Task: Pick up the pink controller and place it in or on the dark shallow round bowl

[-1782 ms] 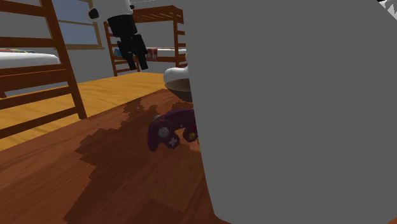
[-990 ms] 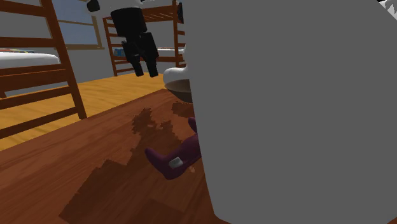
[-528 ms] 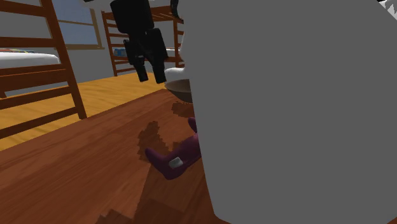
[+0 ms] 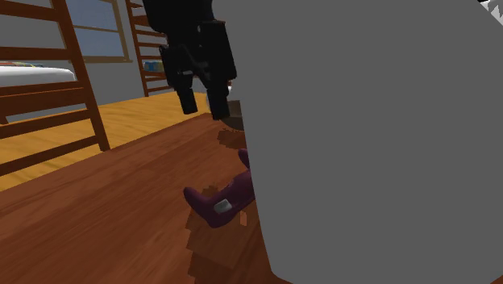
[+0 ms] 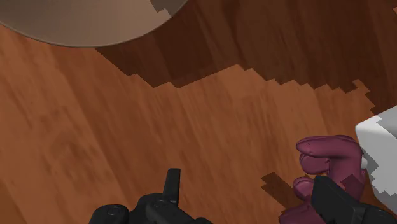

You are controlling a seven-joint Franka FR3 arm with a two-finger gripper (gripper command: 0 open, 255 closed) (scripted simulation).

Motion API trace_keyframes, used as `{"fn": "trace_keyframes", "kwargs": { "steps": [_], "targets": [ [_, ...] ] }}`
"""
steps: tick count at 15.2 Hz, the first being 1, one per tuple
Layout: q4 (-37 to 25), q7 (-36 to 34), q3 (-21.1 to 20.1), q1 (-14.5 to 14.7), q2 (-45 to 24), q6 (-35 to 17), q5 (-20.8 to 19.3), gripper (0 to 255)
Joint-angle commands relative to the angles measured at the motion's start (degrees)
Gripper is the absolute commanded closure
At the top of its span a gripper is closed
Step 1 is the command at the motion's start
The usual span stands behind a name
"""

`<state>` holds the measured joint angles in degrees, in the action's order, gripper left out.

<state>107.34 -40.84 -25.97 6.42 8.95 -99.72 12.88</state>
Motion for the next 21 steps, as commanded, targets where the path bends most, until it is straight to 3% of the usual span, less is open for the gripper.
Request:
{"fn": "trace_keyframes", "kwargs": {
  "steps": [1,4,12,20,21],
  "targets": [
    [-3.87,-3.53,-1.97,0.73,-4.28,-1.05,-1.94,0],
    [-10.86,-8.47,-4.11,2.31,-11.11,-1.30,-5.80,0],
    [-5.35,-8.43,-4.29,2.80,-11.36,-7.08,-5.79,0],
    [-5.37,-8.44,-4.29,2.81,-11.38,-7.07,-5.80,0],
    [-5.37,-8.44,-4.29,2.81,-11.39,-7.09,-5.81,255]
  ]
}}
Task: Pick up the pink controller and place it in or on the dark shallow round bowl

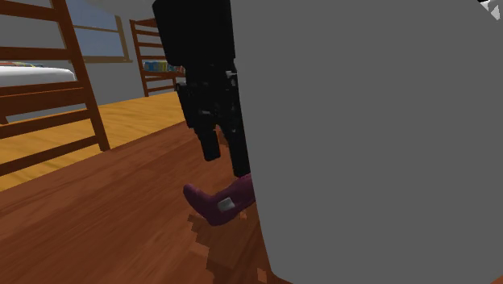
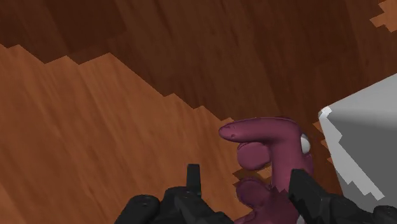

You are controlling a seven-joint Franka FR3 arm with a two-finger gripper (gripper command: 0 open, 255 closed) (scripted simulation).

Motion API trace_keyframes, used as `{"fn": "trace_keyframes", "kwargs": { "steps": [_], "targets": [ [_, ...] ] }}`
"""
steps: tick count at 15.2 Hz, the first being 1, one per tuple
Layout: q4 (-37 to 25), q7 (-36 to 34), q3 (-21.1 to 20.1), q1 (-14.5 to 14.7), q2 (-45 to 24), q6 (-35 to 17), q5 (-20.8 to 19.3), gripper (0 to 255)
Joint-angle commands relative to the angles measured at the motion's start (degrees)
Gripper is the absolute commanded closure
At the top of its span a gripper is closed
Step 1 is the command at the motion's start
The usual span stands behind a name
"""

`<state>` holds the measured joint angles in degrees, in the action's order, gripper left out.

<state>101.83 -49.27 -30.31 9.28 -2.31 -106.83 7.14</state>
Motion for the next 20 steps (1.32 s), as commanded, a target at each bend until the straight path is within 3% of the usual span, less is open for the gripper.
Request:
{"fn": "trace_keyframes", "kwargs": {
  "steps": [1,9,10,14,20],
  "targets": [
    [0.14,-0.02,0.06,-0.04,-0.14,0.02,-0.07,255],
    [0.12,0.04,0.09,-0.07,-0.13,0.05,-0.07,255],
    [0.12,0.04,0.09,-0.07,-0.13,0.05,-0.07,0],
    [-23.40,-12.41,-0.63,5.24,-16.65,14.67,-9.72,0],
    [-17.51,-12.13,-0.27,5.04,-15.67,9.65,-9.17,0]
  ]
}}
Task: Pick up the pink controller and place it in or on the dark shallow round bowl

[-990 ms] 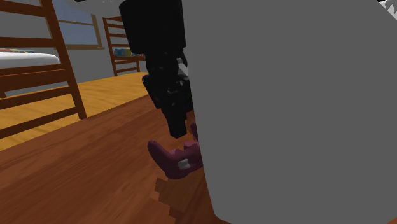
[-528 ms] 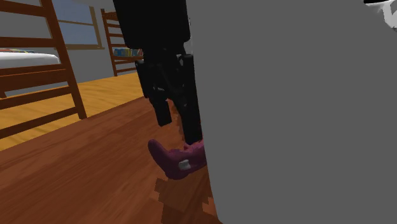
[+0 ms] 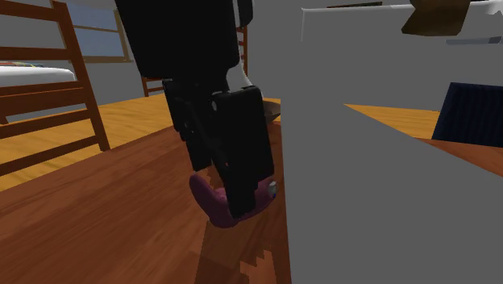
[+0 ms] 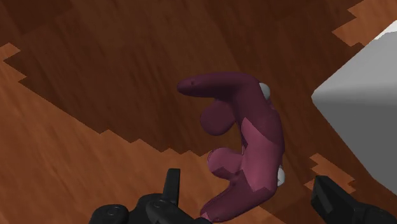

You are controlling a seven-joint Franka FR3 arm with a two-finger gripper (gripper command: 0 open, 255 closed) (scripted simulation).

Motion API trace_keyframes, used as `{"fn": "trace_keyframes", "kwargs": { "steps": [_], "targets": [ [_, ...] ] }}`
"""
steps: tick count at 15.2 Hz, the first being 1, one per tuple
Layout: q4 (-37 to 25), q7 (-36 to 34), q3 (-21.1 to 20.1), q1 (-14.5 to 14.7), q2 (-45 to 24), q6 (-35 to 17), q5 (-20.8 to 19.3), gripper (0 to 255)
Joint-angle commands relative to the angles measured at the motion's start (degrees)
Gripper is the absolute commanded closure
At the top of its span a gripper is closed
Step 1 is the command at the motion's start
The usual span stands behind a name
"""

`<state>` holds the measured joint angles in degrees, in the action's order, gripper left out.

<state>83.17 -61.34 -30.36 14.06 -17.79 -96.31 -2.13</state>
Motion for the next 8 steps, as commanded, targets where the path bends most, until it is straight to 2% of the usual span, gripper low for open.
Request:
{"fn": "trace_keyframes", "kwargs": {
  "steps": [1,8],
  "targets": [
    [2.05,-0.03,-0.21,0.21,-0.10,-1.68,0.14,0],
    [2.56,-0.01,-0.15,0.23,-0.05,-2.14,0.18,0]
  ]
}}
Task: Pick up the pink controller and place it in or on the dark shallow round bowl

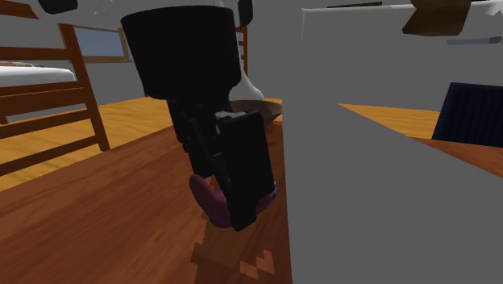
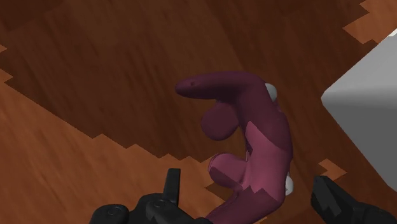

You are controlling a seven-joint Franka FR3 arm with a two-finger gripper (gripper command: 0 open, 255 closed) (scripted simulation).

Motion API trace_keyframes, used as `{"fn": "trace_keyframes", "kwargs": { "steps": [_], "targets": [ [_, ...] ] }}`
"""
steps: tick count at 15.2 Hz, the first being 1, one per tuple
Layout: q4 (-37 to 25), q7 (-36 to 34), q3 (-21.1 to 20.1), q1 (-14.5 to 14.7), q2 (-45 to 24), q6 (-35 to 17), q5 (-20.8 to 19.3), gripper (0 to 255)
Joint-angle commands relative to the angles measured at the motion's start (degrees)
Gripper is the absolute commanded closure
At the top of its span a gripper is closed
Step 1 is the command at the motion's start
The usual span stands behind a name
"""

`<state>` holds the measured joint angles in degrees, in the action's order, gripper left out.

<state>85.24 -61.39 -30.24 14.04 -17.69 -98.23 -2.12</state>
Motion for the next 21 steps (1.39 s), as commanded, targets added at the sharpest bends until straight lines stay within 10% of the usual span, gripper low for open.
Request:
{"fn": "trace_keyframes", "kwargs": {
  "steps": [1,2,21],
  "targets": [
    [0.48,0.04,-0.26,0.26,-0.14,-0.22,0.18,0],
    [0.85,0.04,-0.29,0.22,0.05,-0.41,0.27,255],
    [-8.58,-0.76,-0.48,1.24,-1.11,7.89,-0.28,255]
  ]
}}
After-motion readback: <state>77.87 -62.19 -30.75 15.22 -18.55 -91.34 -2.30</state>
